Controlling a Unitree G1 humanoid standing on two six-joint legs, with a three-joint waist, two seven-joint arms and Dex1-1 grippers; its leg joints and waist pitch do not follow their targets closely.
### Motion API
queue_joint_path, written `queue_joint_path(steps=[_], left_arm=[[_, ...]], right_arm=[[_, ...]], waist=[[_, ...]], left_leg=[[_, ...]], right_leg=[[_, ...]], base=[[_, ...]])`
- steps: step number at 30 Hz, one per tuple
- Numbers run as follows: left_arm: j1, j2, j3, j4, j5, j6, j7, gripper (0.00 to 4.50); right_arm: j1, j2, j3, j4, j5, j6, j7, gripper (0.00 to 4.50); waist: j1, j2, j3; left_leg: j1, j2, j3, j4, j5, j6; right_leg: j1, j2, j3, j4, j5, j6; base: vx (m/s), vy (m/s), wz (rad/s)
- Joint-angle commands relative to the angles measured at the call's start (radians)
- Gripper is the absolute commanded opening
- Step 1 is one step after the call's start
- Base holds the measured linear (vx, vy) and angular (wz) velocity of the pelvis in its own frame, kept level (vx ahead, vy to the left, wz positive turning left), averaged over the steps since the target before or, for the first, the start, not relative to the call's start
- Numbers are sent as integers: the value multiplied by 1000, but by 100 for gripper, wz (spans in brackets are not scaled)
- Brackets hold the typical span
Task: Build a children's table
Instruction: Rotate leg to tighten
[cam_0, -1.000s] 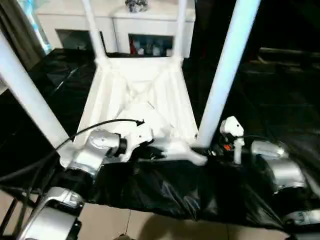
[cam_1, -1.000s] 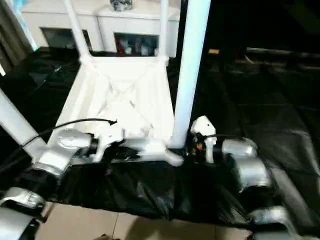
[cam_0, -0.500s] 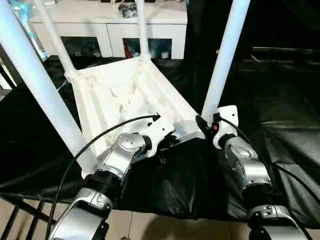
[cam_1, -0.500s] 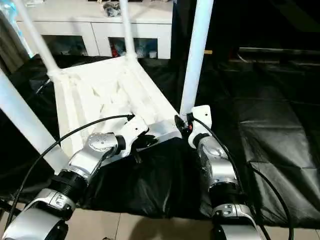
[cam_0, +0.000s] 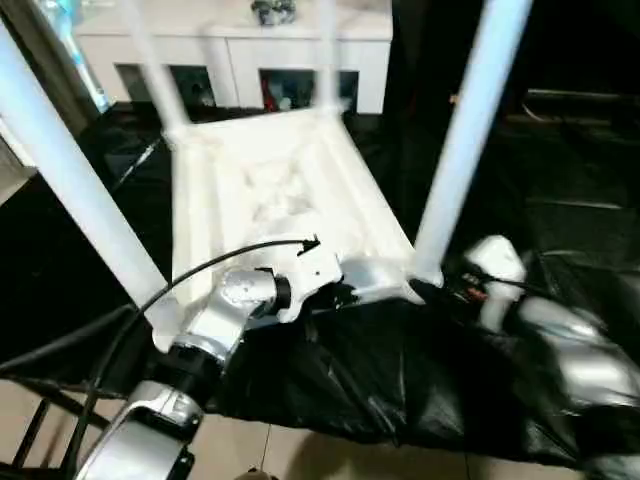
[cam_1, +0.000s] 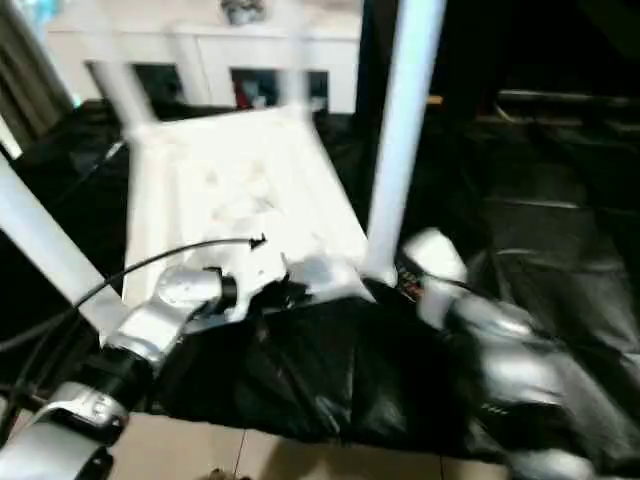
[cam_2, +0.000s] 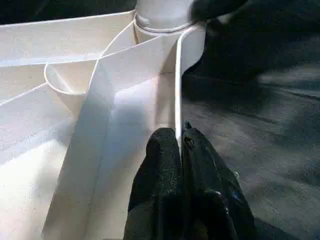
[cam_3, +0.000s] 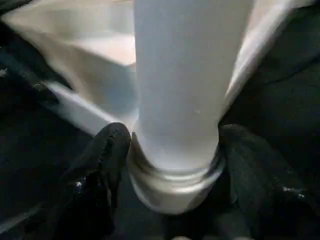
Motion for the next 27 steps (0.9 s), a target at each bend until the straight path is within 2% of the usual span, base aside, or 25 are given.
queue_joint_path(steps=[1,3,4,5,8,10,11,12,13,14,15,17,18,19,21,22,23,24,25,26,27], left_arm=[[5,3,12,-25,-49,-22,-30,0],[11,24,16,-28,-61,-32,-54,0],[16,34,19,-33,-68,-36,-65,0],[19,41,24,-35,-75,-41,-74,0],[22,58,47,-41,-105,-27,-101,0],[21,65,72,-52,-134,-12,-113,55],[20,66,81,-55,-143,-8,-114,55],[16,72,100,-75,-167,15,-124,58],[16,72,100,-75,-167,15,-124,58],[13,80,115,-105,-196,48,-141,69],[11,86,124,-138,-221,90,-156,97],[14,98,119,-170,-237,132,-180,100],[22,119,101,-209,-246,184,-220,112],[29,130,89,-229,-248,209,-241,128],[50,169,46,-272,-231,270,-297,145],[59,185,27,-286,-222,286,-308,149],[67,198,11,-293,-209,292,-312,159],[83,214,-11,-293,-172,282,-297,173],[86,218,-15,-293,-165,280,-293,182],[91,220,-19,-290,-150,270,-281,182],[91,214,-13,-266,-111,226,-212,182]], right_arm=[[6,-38,-27,-28,39,25,75,317],[0,-80,-46,-15,55,25,89,317],[-6,-93,-60,-7,63,26,85,317],[-17,-97,-74,6,66,26,67,317],[-63,-96,-112,50,77,21,-2,317],[-98,-81,-126,74,75,26,-50,319],[-107,-75,-127,78,73,27,-60,319],[-134,-52,-116,100,52,19,-105,319],[-134,-52,-116,100,52,19,-105,319],[-160,-23,-95,122,32,-5,-139,319],[-194,16,-76,157,11,-24,-184,319],[-221,47,-62,187,0,-45,-206,319],[-254,79,-45,227,-17,-72,-230,319],[-270,93,-36,247,-26,-87,-239,319],[-310,131,-19,296,-33,-106,-242,319],[-324,143,-13,313,-40,-114,-245,319],[-336,152,-7,327,-47,-123,-250,319],[-355,166,4,349,-52,-139,-242,319],[-358,169,6,354,-53,-142,-240,319],[-362,173,9,358,-54,-147,-235,319],[-365,174,10,356,-34,-152,-186,319]], waist=[[1,-36,-46],[2,-34,-46],[1,-46,-46],[4,-41,-48],[3,-51,-48],[3,-51,-51],[2,-51,-53],[5,-53,-52],[9,-42,-53],[9,-43,-52],[5,-54,-48],[1,-51,-45],[0,-56,-46],[-1,-55,-43],[1,-54,-44],[2,-58,-43],[3,-55,-45],[3,-63,-45],[4,-60,-46],[2,-64,-44],[2,-66,-44]], left_leg=[[10,50,-16,-52,-160,131],[10,50,-17,-50,-138,138],[8,48,-15,-48,-131,140],[8,48,-17,-48,-125,140],[6,45,-14,-44,-98,146],[6,44,-13,-40,-72,145],[0,41,-12,-35,-43,151],[-1,40,-8,-31,-38,154],[3,46,-9,-32,-55,147],[6,49,-9,-32,-61,142],[5,52,-10,-35,-75,118],[4,49,-9,-38,-87,108],[8,52,-8,-39,-99,96],[5,51,-9,-41,-100,93],[10,51,-7,-40,-90,81],[11,50,-5,-38,-74,84],[12,50,-6,-37,-65,86],[8,48,-5,-36,-49,95],[8,48,-6,-35,-49,96],[9,48,-6,-36,-53,97],[8,48,-6,-36,-59,96]], right_leg=[[39,-54,30,-65,-77,-238],[37,-54,29,-63,-67,-242],[39,-53,28,-61,-65,-243],[39,-55,28,-58,-62,-244],[37,-52,27,-53,-47,-247],[34,-50,27,-49,-27,-253],[34,-48,28,-39,13,-261],[28,-48,29,-35,31,-271],[24,-49,28,-37,9,-276],[21,-48,28,-36,10,-282],[21,-45,25,-31,5,-291],[21,-45,26,-34,-14,-292],[18,-49,28,-32,-32,-294],[19,-47,28,-34,-44,-293],[19,-46,32,-29,-27,-289],[19,-42,32,-27,4,-286],[20,-43,33,-23,24,-288],[22,-41,32,-21,51,-288],[22,-44,32,-19,57,-288],[23,-44,32,-21,55,-284],[25,-45,33,-21,60,-285]], base=[[0,0,0],[0,0,0],[0,0,0],[0,0,0],[0,0,0],[0,0,0],[0,0,0],[0,0,0],[0,0,0],[0,0,0],[0,0,0],[0,0,0],[0,0,0],[0,0,0],[0,0,0],[0,0,0],[0,0,0],[0,0,0],[0,0,0],[0,0,0],[0,0,0]])
